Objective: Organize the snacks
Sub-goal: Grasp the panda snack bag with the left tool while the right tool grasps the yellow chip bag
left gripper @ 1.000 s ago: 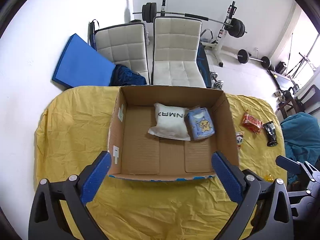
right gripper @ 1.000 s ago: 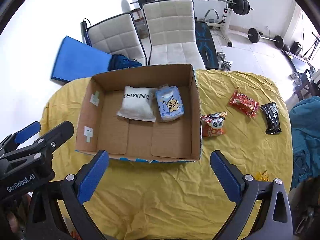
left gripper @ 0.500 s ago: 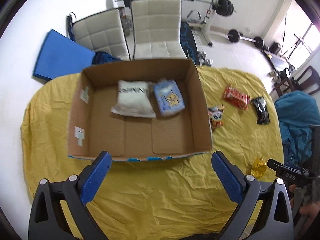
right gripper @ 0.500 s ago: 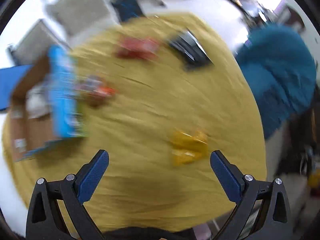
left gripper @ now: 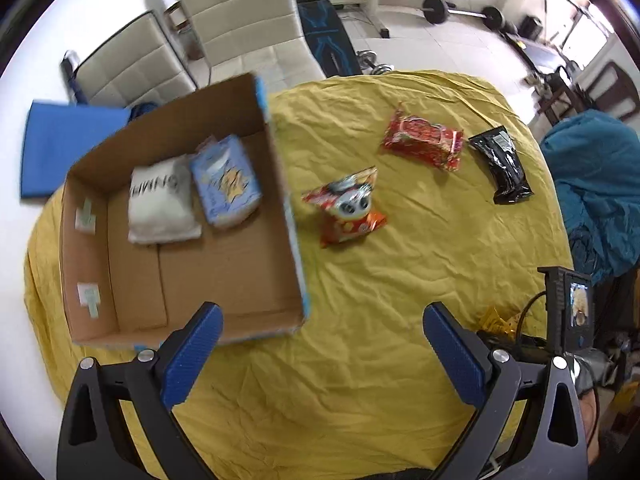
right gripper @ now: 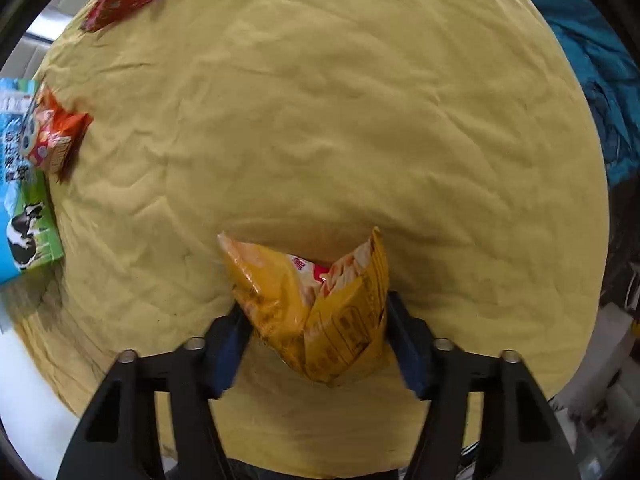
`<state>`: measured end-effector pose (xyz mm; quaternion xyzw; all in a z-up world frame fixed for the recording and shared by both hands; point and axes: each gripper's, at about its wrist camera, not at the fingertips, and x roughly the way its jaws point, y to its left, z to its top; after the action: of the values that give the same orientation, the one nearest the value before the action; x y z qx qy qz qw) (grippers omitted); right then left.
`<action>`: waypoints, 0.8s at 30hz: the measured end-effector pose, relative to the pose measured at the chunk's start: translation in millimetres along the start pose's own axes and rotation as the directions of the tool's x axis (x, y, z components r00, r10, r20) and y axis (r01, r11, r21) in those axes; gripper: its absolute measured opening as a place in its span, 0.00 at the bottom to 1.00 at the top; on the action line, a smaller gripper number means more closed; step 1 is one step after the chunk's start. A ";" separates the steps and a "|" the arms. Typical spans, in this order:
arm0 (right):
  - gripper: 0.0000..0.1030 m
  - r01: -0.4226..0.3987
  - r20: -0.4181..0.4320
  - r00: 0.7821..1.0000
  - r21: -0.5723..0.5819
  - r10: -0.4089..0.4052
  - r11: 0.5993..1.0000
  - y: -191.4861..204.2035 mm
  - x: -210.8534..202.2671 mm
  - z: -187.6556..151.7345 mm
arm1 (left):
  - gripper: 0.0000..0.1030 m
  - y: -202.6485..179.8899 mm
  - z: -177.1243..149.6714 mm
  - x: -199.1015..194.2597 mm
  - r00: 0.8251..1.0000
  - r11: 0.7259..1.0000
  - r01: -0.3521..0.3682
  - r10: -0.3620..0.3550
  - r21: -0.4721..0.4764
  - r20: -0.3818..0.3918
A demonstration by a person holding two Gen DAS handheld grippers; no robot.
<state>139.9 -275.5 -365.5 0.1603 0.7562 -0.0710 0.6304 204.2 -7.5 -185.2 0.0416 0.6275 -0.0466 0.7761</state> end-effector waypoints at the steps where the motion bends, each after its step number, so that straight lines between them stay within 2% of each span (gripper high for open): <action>1: 0.55 -0.005 -0.002 1.000 -0.010 0.005 1.000 -0.2 -4.2 3.0 | 1.00 -9.1 9.0 1.9 1.000 1.000 -0.007 0.007 0.027 -0.004; 3: 0.52 -0.017 0.006 1.000 -0.034 0.017 0.999 -0.1 -15.3 12.0 | 1.00 -25.7 27.9 7.3 0.999 0.996 -0.038 0.038 0.085 0.003; 5: 0.51 -0.010 0.018 1.000 -0.069 0.012 0.998 0.8 -25.5 23.6 | 1.00 -47.4 52.1 20.1 0.998 0.981 -0.064 0.068 0.183 -0.014; 8: 0.50 -0.005 0.017 1.000 -0.115 0.007 0.993 2.8 -34.8 43.1 | 1.00 -75.4 81.2 47.7 0.992 0.935 -0.089 0.115 0.343 -0.055; 9: 0.50 0.003 0.018 1.000 -0.130 0.000 0.991 3.3 -36.0 48.0 | 1.00 -84.3 89.7 61.9 0.985 0.910 -0.104 0.149 0.401 -0.085; 11: 0.50 0.016 0.011 1.000 -0.165 -0.014 0.986 5.6 -37.0 62.8 | 1.00 -95.2 101.7 88.9 0.968 0.861 -0.123 0.214 0.493 -0.133; 14: 0.50 0.022 -0.004 1.000 -0.194 -0.024 0.981 9.7 -39.2 89.9 | 1.00 -106.9 110.3 133.4 0.926 0.763 -0.141 0.328 0.631 -0.189; 16: 0.50 0.013 -0.019 1.000 -0.201 -0.018 0.980 10.1 -37.5 96.5 | 1.00 -105.8 109.8 158.7 0.895 0.727 -0.134 0.380 0.674 -0.232; 19: 0.51 -0.007 -0.042 0.999 -0.202 -0.001 0.979 5.5 -35.9 105.1 | 0.98 -102.1 106.0 188.4 0.862 0.728 -0.092 0.400 0.680 -0.312; 21: 0.56 -0.015 -0.051 0.999 -0.197 0.005 0.980 3.6 -34.2 111.5 | 0.87 -100.7 104.4 199.9 0.852 0.725 -0.089 0.411 0.683 -0.325; 22: 0.57 -0.022 -0.054 0.998 -0.194 0.012 0.981 1.9 -33.1 112.7 | 0.72 -100.4 103.7 205.1 0.849 0.726 -0.087 0.413 0.683 -0.330; 23: 0.58 -0.027 -0.057 0.998 -0.191 0.016 0.981 -4.1 -30.7 111.6 | 0.68 -100.6 103.2 207.4 0.849 0.729 -0.081 0.408 0.680 -0.337; 24: 0.60 -0.032 -0.060 0.998 -0.180 0.022 0.983 -6.2 -29.0 112.5 | 0.67 -100.5 102.3 210.8 0.845 0.735 -0.073 0.404 0.674 -0.350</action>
<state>247.0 -320.5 -359.7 0.1147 0.7752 0.0111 0.6211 334.8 -124.0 -370.6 0.3948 0.7325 -0.1413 0.5363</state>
